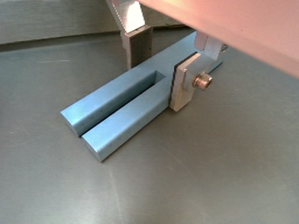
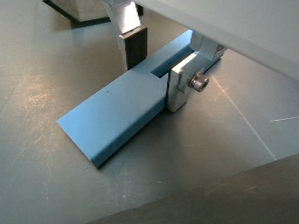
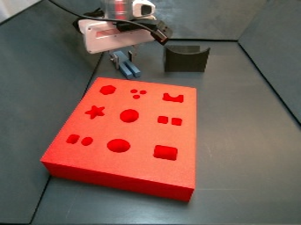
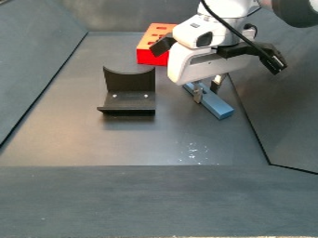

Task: Pick up the double-square object. Move up. Rotate the double-square object. Place the double-square object on the fixture. Regrasp the double-square object. Move to above the board. Insert the double-square object.
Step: Pick up the double-square object.

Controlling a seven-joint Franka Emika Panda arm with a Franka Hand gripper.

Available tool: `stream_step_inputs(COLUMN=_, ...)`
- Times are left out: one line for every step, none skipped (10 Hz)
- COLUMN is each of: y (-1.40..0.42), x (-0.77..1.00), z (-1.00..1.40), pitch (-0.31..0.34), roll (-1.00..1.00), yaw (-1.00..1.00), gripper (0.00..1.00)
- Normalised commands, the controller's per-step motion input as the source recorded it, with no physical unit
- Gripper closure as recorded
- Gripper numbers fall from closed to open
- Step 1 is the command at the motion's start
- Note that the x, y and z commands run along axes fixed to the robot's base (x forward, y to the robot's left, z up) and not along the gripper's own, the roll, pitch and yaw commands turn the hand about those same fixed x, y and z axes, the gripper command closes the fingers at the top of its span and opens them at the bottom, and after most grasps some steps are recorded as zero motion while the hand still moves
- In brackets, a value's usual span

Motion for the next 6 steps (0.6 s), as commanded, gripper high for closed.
stream_step_inputs(y=0.0, x=0.0, z=0.0, pitch=0.0, roll=0.0, yaw=0.0, gripper=1.0)
stream_step_inputs(y=0.0, x=0.0, z=0.0, pitch=0.0, roll=0.0, yaw=0.0, gripper=1.0)
stream_step_inputs(y=0.0, x=0.0, z=0.0, pitch=0.0, roll=0.0, yaw=0.0, gripper=1.0)
stream_step_inputs(y=0.0, x=0.0, z=0.0, pitch=0.0, roll=0.0, yaw=0.0, gripper=1.0)
stream_step_inputs(y=0.0, x=0.0, z=0.0, pitch=0.0, roll=0.0, yaw=0.0, gripper=1.0)
stream_step_inputs(y=0.0, x=0.0, z=0.0, pitch=0.0, roll=0.0, yaw=0.0, gripper=1.0)
